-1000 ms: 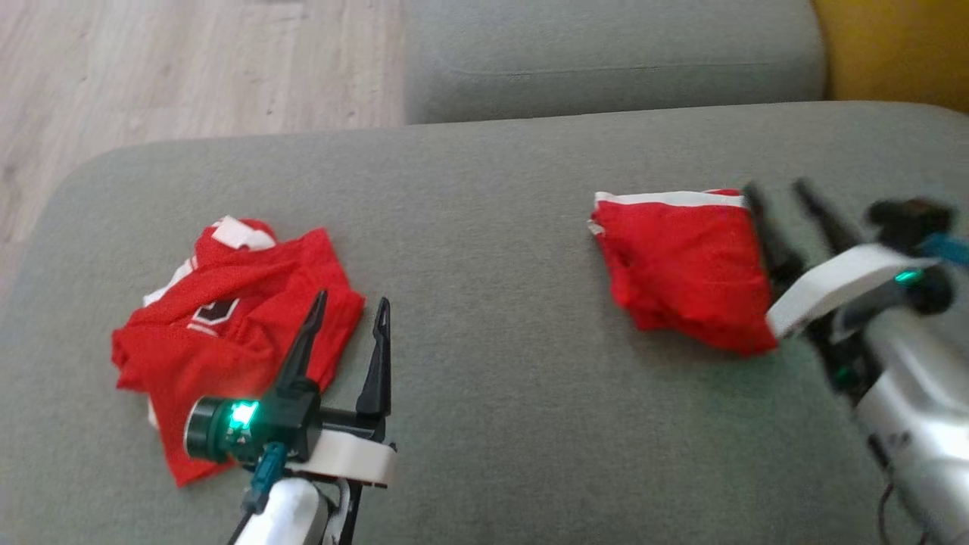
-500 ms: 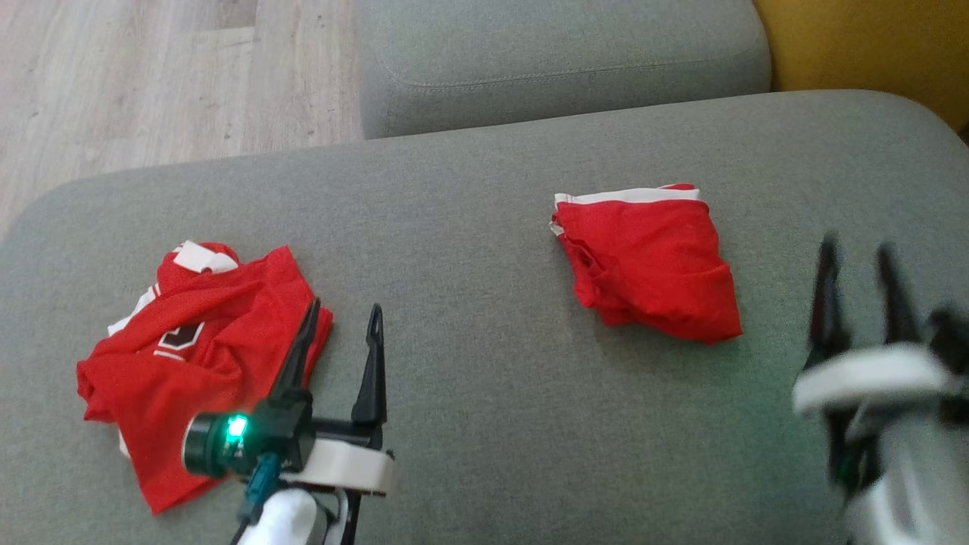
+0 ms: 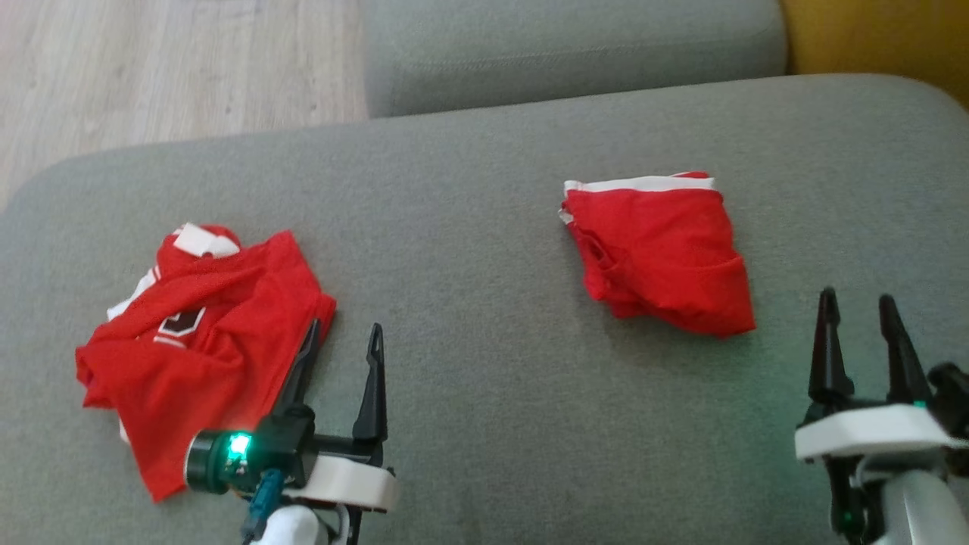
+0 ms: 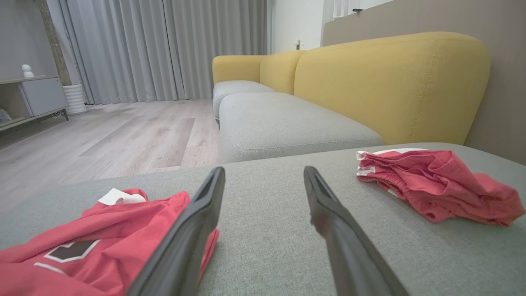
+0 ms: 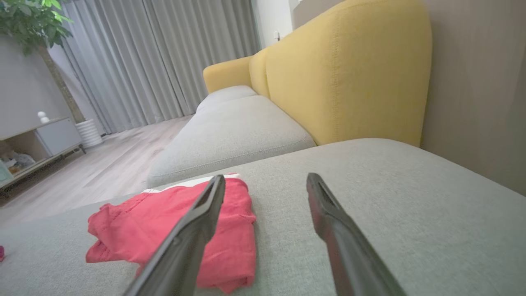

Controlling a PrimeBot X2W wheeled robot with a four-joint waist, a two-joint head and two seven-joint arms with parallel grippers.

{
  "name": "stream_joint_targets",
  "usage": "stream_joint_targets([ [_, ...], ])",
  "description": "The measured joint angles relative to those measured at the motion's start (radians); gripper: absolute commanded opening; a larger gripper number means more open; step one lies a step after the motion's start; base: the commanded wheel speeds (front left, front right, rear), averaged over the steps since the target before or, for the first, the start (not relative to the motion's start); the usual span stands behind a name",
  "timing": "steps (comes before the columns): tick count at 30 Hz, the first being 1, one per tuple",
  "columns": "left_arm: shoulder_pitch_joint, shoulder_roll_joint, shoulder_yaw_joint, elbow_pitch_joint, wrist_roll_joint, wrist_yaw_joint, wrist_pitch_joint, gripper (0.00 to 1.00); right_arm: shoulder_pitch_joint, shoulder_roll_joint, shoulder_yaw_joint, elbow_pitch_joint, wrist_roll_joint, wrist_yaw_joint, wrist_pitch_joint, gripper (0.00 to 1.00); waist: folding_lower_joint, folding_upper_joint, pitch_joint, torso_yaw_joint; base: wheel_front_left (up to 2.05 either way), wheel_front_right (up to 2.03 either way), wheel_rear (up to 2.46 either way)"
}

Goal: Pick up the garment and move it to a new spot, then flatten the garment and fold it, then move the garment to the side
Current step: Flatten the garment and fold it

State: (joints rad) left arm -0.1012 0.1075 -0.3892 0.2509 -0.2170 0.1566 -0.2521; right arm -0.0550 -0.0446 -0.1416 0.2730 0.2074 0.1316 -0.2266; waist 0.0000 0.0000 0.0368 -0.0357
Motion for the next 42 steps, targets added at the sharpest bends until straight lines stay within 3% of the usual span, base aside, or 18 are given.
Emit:
stream_joint_targets([
  [1,-0.002,-0.002,0.000,-0.001,0.005,-0.004,0.000,1.00,-0.009,0.000,0.002,-0.006,-0.007,0.000,0.012,0.20,0.0000,0.0000,0.008,0.005,0.00,0.00,0.00],
  [2,-0.006,-0.004,0.000,-0.002,0.009,-0.008,0.000,1.00,-0.021,0.000,0.005,-0.011,-0.018,0.000,0.022,0.00,0.0000,0.0000,0.016,0.010,0.00,0.00,0.00],
  [10,-0.084,-0.013,-0.001,-0.012,0.033,-0.026,0.000,1.00,-0.249,-0.001,0.002,0.069,-0.099,0.000,0.104,0.00,0.0002,0.0000,0.121,0.057,0.00,0.00,0.00],
  [21,-0.133,-0.027,-0.023,0.001,0.052,-0.043,0.000,1.00,-0.518,-0.004,-0.109,0.535,-0.230,0.000,0.099,0.00,0.0003,0.0000,0.217,0.160,0.00,0.00,0.00],
  [24,-0.134,-0.027,-0.023,0.001,0.053,-0.043,0.000,1.00,-0.536,-0.004,-0.114,0.616,-0.248,0.000,0.099,0.00,0.0001,0.0000,0.219,0.167,0.00,0.00,0.00],
  [28,-0.140,-0.027,-0.021,0.001,0.053,-0.043,0.000,1.00,-0.561,-0.008,-0.107,0.684,-0.300,0.000,0.019,0.00,0.0000,0.0000,0.215,0.169,0.00,0.00,0.00],
  [36,-0.140,-0.027,-0.018,0.002,0.060,-0.043,0.000,1.00,-0.616,-0.017,0.254,0.671,-0.071,0.000,-0.022,0.00,0.0000,0.0000,0.196,0.156,0.00,0.00,0.00],
  [42,-0.140,-0.028,-0.018,0.002,0.060,-0.043,0.000,1.00,-0.571,-0.017,0.370,0.775,-0.036,0.000,-0.020,0.00,0.0000,0.0000,0.182,0.150,0.00,0.00,0.00],
])
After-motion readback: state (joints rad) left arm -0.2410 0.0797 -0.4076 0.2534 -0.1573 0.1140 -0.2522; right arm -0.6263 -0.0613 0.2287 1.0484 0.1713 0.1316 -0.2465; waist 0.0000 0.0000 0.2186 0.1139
